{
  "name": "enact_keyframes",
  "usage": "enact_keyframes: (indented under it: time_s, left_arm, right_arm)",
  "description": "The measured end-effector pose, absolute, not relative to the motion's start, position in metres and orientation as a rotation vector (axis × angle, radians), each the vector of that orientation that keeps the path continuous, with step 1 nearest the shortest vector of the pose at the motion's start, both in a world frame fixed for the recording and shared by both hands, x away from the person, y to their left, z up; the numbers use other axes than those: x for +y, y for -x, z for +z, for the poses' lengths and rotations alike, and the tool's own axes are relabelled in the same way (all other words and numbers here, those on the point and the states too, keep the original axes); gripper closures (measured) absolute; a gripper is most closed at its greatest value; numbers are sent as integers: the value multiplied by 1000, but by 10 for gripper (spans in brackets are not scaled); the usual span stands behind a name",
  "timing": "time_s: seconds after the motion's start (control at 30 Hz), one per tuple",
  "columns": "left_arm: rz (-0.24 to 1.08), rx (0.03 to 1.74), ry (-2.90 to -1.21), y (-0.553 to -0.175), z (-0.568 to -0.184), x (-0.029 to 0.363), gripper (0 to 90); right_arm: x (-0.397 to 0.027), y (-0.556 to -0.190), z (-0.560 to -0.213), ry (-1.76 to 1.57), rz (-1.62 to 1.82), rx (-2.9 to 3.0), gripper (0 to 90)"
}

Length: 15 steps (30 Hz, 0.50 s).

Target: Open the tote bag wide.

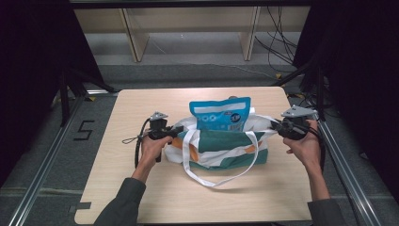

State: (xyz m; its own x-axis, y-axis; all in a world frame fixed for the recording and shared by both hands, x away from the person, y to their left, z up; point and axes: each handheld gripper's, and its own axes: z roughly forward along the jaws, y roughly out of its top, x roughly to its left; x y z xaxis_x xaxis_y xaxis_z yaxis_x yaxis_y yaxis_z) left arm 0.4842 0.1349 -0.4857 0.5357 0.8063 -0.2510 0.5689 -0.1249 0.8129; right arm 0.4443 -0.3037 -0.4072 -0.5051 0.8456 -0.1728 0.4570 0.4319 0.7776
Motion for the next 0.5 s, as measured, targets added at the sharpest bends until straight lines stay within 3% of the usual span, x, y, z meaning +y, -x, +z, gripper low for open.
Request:
enact_keyframes:
  time_s: [0.1,0.2,0.27,0.5]
  left_arm:
    - [314,1127,-1894,-483,-497,133,781]
    - [340,1109,-1959,-480,-505,130,787]
    - [417,1059,-2059,-471,-513,124,795]
    - [452,1062,-2033,-462,-514,122,794]
  right_arm:
    - [-303,-451,-428,-1135,868,2190,874]
    - [-297,-458,-471,-1166,785,2311,879]
    - [-297,-458,-484,-1175,761,2332,880]
    - [-295,-448,-491,-1132,735,2318,878]
